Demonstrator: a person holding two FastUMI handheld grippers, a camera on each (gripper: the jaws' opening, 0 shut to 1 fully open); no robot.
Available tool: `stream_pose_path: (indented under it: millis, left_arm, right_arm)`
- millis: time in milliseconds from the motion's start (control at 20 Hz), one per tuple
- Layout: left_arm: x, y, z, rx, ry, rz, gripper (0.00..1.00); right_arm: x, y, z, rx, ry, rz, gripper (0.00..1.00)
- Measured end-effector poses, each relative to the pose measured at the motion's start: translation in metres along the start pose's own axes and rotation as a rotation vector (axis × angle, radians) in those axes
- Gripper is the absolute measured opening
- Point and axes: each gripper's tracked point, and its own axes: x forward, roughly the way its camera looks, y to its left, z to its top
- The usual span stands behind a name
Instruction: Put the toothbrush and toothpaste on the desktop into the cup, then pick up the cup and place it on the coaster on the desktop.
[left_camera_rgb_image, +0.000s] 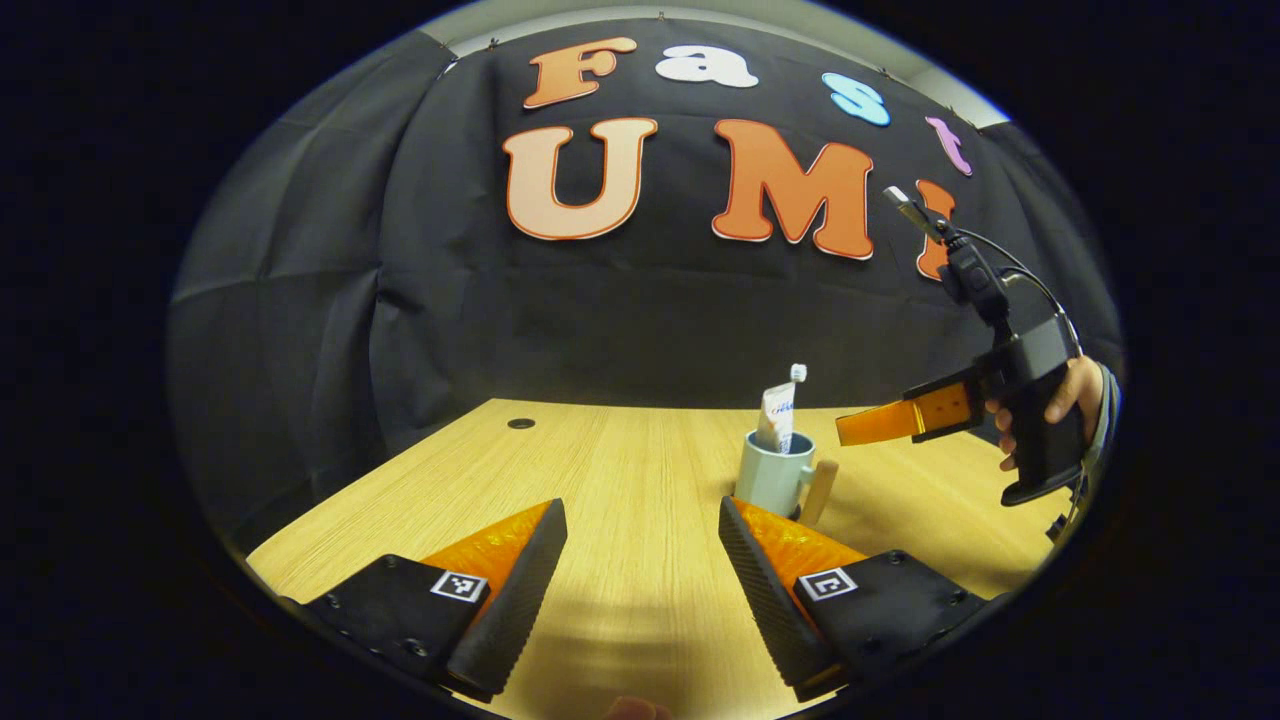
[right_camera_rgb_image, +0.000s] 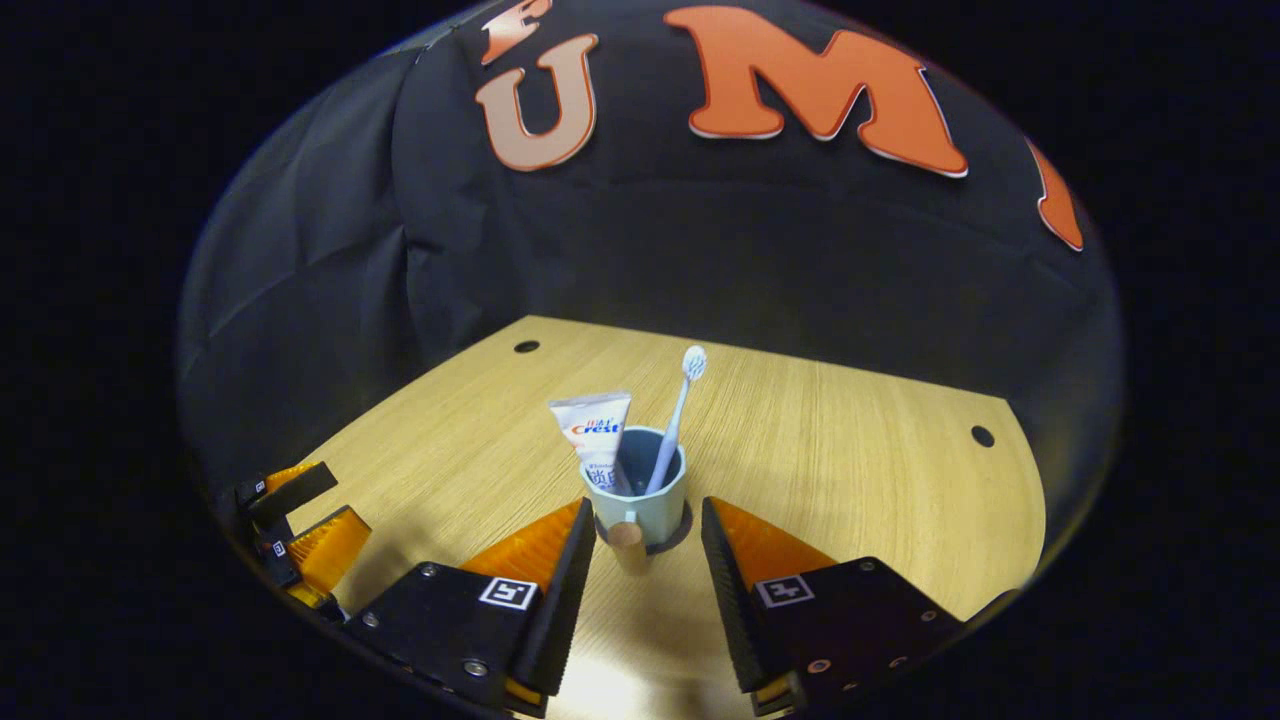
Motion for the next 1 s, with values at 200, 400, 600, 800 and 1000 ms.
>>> stream_pose_path:
  millis: [200,400,600,800,1000]
  left_arm:
    - [-0.001,-0.025,0.023,0.012,-0.055,-0.02,0.97]
    - [-0.006,-0.051,0.044,0.054,-0.121,-0.038,0.97]
    - [-0.015,-0.079,0.063,0.074,-0.189,-0.063,0.97]
    - [-0.021,-0.096,0.082,0.097,-0.277,-0.065,0.97]
    - [-0.031,-0.107,0.096,0.094,-0.356,-0.07,0.99]
  right_arm:
    - [-0.039,-0.016,0.012,-0.011,-0.135,-0.028,0.74]
    - [-0.07,-0.032,0.012,-0.077,-0.203,-0.087,0.77]
    - [-0.097,-0.039,0.016,-0.177,-0.333,-0.144,0.8]
    - [-0.12,-0.043,0.017,-0.308,-0.441,-0.218,0.86]
    - [-0.134,-0.051,0.017,-0.256,-0.502,-0.242,0.89]
